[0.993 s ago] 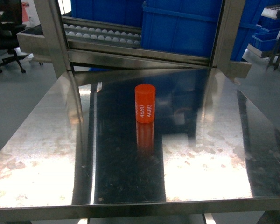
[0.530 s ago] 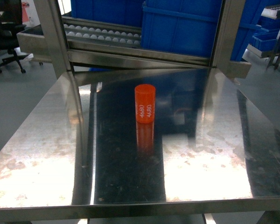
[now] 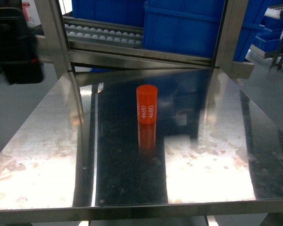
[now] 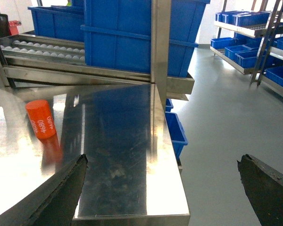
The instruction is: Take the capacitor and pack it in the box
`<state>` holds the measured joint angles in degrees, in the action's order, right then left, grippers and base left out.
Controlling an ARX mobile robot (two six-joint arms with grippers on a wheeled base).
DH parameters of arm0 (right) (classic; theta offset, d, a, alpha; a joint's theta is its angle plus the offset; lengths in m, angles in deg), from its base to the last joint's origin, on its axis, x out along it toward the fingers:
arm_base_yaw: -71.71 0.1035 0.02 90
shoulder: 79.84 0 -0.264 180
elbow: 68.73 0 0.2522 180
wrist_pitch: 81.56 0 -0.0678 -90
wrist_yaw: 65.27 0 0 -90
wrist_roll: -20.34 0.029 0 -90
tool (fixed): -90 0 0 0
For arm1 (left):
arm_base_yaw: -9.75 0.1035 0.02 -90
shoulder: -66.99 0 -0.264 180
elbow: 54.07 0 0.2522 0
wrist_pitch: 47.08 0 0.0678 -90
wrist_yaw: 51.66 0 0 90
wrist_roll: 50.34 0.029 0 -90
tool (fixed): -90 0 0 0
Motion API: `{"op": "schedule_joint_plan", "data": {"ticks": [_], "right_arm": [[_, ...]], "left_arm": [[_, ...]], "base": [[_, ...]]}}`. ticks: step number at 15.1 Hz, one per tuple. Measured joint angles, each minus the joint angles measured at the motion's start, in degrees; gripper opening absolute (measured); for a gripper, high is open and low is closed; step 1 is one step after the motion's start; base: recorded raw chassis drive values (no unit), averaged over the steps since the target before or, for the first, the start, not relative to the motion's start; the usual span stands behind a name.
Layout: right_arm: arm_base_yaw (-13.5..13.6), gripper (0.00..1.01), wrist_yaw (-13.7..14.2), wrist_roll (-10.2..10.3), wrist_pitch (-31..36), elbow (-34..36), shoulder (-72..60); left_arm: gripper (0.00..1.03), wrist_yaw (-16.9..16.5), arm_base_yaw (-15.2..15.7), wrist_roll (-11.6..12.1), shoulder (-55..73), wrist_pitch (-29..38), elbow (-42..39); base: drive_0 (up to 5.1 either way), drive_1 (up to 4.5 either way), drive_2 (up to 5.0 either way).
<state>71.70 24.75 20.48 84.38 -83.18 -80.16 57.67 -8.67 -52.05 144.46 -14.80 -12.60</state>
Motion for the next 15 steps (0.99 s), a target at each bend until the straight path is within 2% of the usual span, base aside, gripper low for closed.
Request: {"op": "schedule_joint_plan", "data": {"ticks": [3,5,8,13,15], "right_arm": [[0.0,0.98,0.0,0.0,0.0,0.0,0.0],[0.0,0.98,0.0,0.0,0.0,0.0,0.0],[0.0,0.98,0.0,0.0,0.0,0.0,0.0],[0.0,0.98,0.0,0.0,0.0,0.0,0.0],[0.0,0.98,0.0,0.0,-0.02,0.0,0.0]], "left_arm": [[0.98,-7.5,-1.4,3.17,18.34,-1.2,17.44],[0.98,-12.66,-1.55,3.69,26.67,-4.5,27.32],[0.98,-18.05,-1.53,3.69,33.99,-7.63,38.34],[0.98,-21.42,-2.27,3.72,42.53,-10.12,45.46],[0.98,-21.7,-2.91,3.69,44.63,-10.47,47.34]], "base": [[0.0,0.0,0.0],[0.0,0.0,0.0],[0.0,0.0,0.0],[0.0,0.0,0.0],[0.0,0.0,0.0]]}}
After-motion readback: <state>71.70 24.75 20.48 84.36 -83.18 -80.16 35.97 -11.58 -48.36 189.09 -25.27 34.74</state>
